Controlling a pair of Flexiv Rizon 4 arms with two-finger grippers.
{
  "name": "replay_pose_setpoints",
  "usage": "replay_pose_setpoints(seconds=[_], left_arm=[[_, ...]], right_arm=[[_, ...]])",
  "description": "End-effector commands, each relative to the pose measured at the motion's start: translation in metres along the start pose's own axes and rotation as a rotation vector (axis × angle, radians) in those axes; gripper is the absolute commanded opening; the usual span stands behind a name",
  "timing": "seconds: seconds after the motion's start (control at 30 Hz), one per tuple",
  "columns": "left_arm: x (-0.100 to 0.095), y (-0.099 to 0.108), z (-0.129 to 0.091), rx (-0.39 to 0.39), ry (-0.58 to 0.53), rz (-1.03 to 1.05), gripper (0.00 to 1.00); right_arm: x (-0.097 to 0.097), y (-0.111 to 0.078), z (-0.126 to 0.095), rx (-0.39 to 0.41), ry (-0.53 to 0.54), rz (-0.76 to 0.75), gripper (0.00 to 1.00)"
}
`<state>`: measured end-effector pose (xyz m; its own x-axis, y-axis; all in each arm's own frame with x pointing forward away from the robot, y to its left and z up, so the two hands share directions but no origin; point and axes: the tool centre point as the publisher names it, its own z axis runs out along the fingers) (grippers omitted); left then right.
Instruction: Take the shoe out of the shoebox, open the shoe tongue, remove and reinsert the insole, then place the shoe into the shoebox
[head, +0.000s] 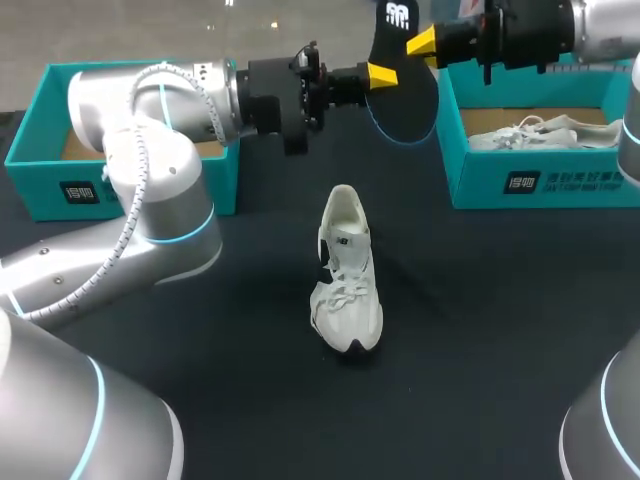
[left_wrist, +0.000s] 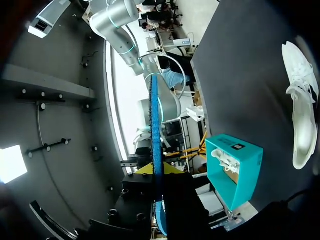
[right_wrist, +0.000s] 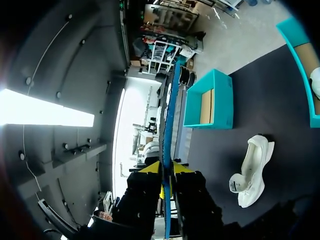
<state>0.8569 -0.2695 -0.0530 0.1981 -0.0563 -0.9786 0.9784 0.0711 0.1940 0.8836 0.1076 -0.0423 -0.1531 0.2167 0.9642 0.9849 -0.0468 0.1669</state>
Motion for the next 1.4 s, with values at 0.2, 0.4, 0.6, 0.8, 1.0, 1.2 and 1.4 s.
replay_pose_setpoints(seconds=[0.2, 0.4, 0.6, 0.8, 1.0, 1.2, 1.4], left_arm=[[0.000, -0.001, -0.004, -0.019, -0.010, -0.009, 0.00], [0.003, -0.006, -0.014, -0.025, 0.012, -0.020, 0.00], [0.004, -0.011, -0.025, -0.026, 0.023, -0.036, 0.00], [0.009, -0.015, -0.033, -0.001, 0.031, -0.050, 0.00], [0.016, -0.018, -0.035, 0.053, 0.063, -0.068, 0.00], [0.016, -0.018, -0.035, 0.053, 0.063, -0.068, 0.00], [0.016, -0.018, -0.035, 0.053, 0.063, -0.068, 0.00]], right_arm=[[-0.003, -0.010, -0.019, -0.043, 0.048, -0.047, 1.00], [-0.014, -0.029, -0.037, -0.060, 0.051, -0.037, 1.00], [-0.024, -0.053, -0.052, -0.048, 0.024, -0.017, 1.00], [-0.030, -0.069, -0.060, -0.058, 0.016, -0.001, 1.00], [-0.030, -0.073, -0.060, -0.064, 0.014, 0.002, 1.00], [-0.030, -0.073, -0.060, -0.064, 0.014, 0.002, 1.00], [-0.030, -0.073, -0.060, -0.064, 0.014, 0.002, 1.00]])
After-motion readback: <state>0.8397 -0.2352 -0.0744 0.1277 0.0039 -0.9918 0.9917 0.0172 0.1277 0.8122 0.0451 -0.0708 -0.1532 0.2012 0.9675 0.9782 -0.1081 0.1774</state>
